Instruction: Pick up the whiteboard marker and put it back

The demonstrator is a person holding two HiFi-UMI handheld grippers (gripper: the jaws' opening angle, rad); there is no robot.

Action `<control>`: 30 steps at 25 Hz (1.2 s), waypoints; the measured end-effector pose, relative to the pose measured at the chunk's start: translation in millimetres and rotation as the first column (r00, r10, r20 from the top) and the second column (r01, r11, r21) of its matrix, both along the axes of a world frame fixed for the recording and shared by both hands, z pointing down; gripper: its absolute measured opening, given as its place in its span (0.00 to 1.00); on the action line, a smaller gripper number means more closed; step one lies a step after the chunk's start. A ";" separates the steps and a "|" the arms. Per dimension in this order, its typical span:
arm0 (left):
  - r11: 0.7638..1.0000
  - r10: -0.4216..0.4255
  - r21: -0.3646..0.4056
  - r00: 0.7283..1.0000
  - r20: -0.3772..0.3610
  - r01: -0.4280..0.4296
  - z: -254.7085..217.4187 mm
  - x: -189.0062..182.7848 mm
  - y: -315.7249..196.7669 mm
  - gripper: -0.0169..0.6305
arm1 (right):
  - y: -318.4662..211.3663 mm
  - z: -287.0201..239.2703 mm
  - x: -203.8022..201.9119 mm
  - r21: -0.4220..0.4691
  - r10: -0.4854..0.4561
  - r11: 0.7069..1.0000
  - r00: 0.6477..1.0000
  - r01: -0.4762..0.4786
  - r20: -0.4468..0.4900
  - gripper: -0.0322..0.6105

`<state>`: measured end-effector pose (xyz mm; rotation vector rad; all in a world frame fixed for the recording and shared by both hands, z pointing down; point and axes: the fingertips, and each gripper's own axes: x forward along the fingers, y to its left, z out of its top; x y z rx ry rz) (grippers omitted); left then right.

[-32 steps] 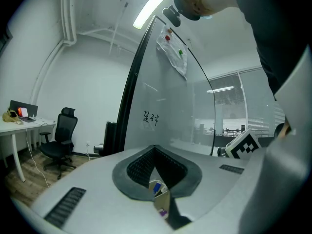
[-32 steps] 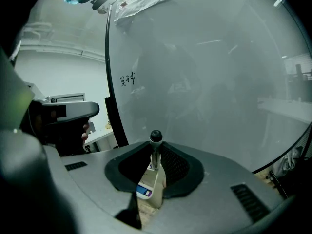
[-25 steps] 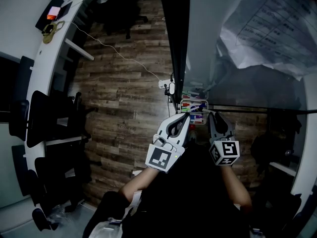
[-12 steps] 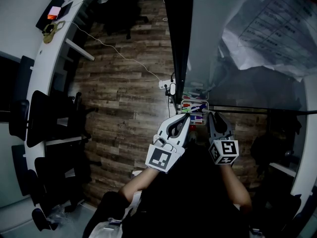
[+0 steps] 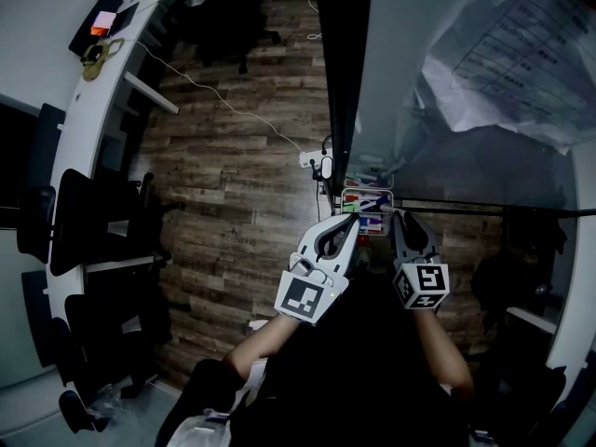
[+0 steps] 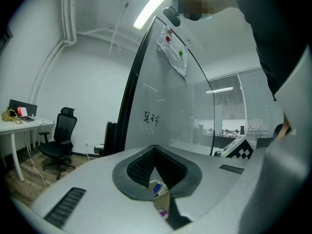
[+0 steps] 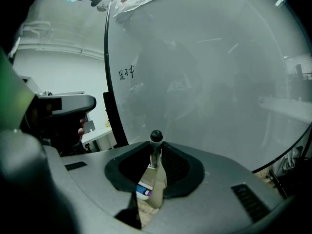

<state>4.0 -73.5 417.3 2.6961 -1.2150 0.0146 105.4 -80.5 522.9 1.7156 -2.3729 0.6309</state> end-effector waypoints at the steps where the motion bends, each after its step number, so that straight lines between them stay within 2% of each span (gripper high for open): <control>1: 1.000 0.000 -0.001 1.000 0.001 0.000 0.2 0.0 0.1 0.04 | 0.0 -0.1 -0.1 0.001 -0.001 1.000 1.000 0.001 0.000 0.17; 30: 1.000 0.008 -0.008 1.000 -0.002 -0.008 2.0 0.3 3.7 0.04 | 7.7 8.6 -2.3 -0.023 -0.025 0.999 1.000 0.025 0.002 0.21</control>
